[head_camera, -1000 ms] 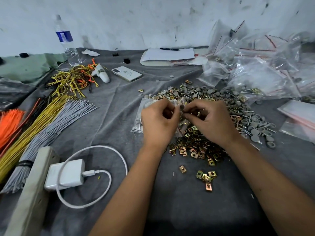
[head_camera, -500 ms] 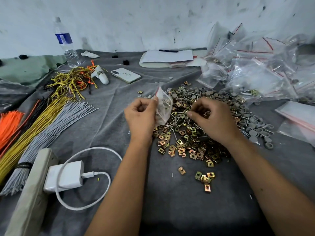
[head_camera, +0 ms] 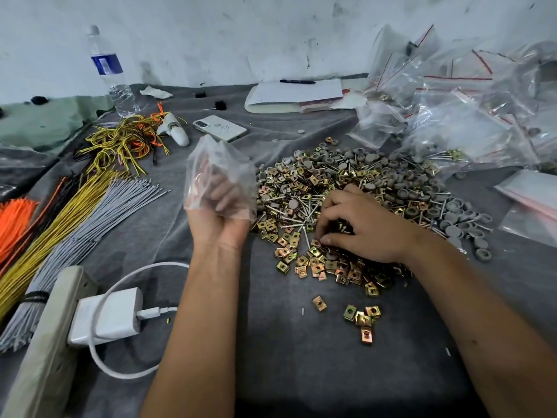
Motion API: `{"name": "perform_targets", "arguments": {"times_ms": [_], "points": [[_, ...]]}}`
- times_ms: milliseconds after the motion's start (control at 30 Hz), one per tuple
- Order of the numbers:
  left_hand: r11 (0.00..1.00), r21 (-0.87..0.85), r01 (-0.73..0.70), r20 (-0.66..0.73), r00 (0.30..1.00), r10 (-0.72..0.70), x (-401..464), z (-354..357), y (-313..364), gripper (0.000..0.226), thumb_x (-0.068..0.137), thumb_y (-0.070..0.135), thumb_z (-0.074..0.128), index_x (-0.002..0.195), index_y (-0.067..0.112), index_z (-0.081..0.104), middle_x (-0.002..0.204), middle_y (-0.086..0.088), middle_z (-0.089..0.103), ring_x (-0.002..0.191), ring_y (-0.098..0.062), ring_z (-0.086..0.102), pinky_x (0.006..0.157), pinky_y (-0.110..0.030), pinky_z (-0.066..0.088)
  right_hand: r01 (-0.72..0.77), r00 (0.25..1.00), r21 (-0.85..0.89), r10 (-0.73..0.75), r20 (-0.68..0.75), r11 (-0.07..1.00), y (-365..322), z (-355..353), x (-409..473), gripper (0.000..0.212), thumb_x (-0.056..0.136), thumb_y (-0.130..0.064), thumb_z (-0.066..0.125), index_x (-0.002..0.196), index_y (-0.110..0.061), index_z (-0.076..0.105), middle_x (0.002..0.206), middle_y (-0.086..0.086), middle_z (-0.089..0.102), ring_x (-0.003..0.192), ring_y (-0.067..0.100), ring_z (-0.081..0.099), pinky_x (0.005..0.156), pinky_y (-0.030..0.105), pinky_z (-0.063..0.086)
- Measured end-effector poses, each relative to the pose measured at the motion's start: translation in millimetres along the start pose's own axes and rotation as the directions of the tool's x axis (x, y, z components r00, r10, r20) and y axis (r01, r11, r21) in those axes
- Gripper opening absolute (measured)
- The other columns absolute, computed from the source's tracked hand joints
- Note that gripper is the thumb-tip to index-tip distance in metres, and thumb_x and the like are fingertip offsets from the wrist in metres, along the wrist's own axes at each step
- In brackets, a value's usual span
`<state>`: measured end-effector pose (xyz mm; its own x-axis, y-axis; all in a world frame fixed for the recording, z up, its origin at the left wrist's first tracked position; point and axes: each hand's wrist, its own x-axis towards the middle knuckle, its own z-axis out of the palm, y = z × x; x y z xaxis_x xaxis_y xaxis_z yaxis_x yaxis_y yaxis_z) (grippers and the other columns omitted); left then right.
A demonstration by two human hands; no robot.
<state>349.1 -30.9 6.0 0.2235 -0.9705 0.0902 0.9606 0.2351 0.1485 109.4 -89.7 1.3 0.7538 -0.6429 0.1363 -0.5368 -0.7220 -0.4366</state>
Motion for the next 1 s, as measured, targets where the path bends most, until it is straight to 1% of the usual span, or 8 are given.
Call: {"name": "perform_targets", "arguments": {"times_ms": [100,200,400,500,600,667,800,1000], "points": [[1.0,-0.014,-0.014,-0.029,0.999,0.013,2.2,-2.3,-0.7,0.041,0.107,0.026,0.055,0.073,0.008,0.066,0.056,0.003,0.052,0.037,-0.002,0.049,0.037,-0.013,0.039,-0.016,1.0,0.002,0.016,0.005,1.0,-3.0,-0.1,-1.0,0.014,0.089,-0.049,0.073,0.098,-0.038,0.072,0.107,-0.013,0.053,0.107,0.012,0.038,0.1,0.039,0.032],[0.953,0.303,-0.022,-0.034,0.999,0.034,0.5,6.1,-12.3,0.023,0.095,0.025,0.062,0.074,0.014,0.064,0.055,0.006,0.049,0.037,-0.001,0.045,0.034,-0.013,0.037,-0.012,1.0,0.035,0.011,0.02,0.999,-6.4,-0.3,-0.7,0.011,0.089,-0.046,0.074,0.096,-0.038,0.071,0.106,-0.014,0.054,0.108,0.01,0.037,0.103,0.043,0.028],[0.576,0.812,-0.094,-0.068,0.965,0.253,4.6,8.8,-47.6,0.021,0.1,0.006,0.059,0.078,0.007,0.058,0.066,-0.003,0.057,0.05,-0.008,0.051,0.046,-0.017,0.042,-0.035,0.996,0.101,0.026,0.086,0.994,-6.8,-0.3,0.1,0.009,0.091,-0.037,0.074,0.088,-0.033,0.066,0.102,-0.018,0.057,0.119,0.013,0.044,0.118,0.047,0.018],[0.252,0.949,-0.19,0.086,0.924,0.372,7.7,0.2,-56.3,0.028,0.095,0.002,0.069,0.069,0.009,0.063,0.061,0.001,0.06,0.054,-0.012,0.05,0.052,-0.023,0.042,-0.048,0.997,0.153,0.037,0.072,0.987,-5.6,-0.7,0.0,0.009,0.093,-0.034,0.073,0.091,-0.034,0.064,0.101,-0.015,0.06,0.108,0.01,0.053,0.108,0.041,0.037],[-0.078,0.971,-0.227,0.239,0.882,0.407,8.4,-7.5,-60.6,0.018,0.092,0.008,0.076,0.076,0.003,0.07,0.066,-0.007,0.068,0.059,-0.014,0.057,0.057,-0.028,0.048,-0.02,0.998,0.307,0.037,-0.049,0.951,-5.2,-1.9,0.8,0.011,0.096,-0.024,0.071,0.094,-0.032,0.063,0.095,-0.014,0.07,0.096,-0.002,0.065,0.087,0.022,0.049],[-0.185,0.956,-0.23,0.286,0.871,0.399,7.5,-11.0,-61.3,0.019,0.091,0.012,0.077,0.074,0.007,0.069,0.063,-0.007,0.065,0.056,-0.011,0.055,0.055,-0.028,0.048,0.018,0.974,0.37,0.067,-0.217,0.929,-3.8,-2.9,0.8,0.012,0.096,-0.018,0.07,0.097,-0.028,0.064,0.094,-0.015,0.072,0.095,-0.004,0.067,0.083,0.01,0.049],[-0.314,0.898,-0.307,0.393,0.881,0.263,5.5,-13.3,-64.7,0.02,0.089,0.016,0.08,0.073,0.012,0.069,0.057,0.003,0.059,0.051,-0.005,0.049,0.048,-0.025,0.042,0.102,0.862,0.442,0.142,-0.486,0.891,-1.9,-6.7,-0.1,0.012,0.094,-0.011,0.072,0.104,-0.018,0.072,0.095,-0.01,0.073,0.092,0.005,0.071,0.083,0.02,0.057],[-0.386,0.84,-0.382,0.465,0.873,0.148,5.2,-12.9,-70.7,0.016,0.088,0.014,0.079,0.074,0.013,0.07,0.058,0.012,0.058,0.052,-0.007,0.054,0.05,-0.018,0.04,0.104,0.845,0.307,0.079,-0.528,0.946,-5.8,-8.2,-0.9,0.023,0.089,-0.007,0.078,0.11,-0.015,0.079,0.104,-0.006,0.077,0.099,0.005,0.072,0.089,0.032,0.06]]}}
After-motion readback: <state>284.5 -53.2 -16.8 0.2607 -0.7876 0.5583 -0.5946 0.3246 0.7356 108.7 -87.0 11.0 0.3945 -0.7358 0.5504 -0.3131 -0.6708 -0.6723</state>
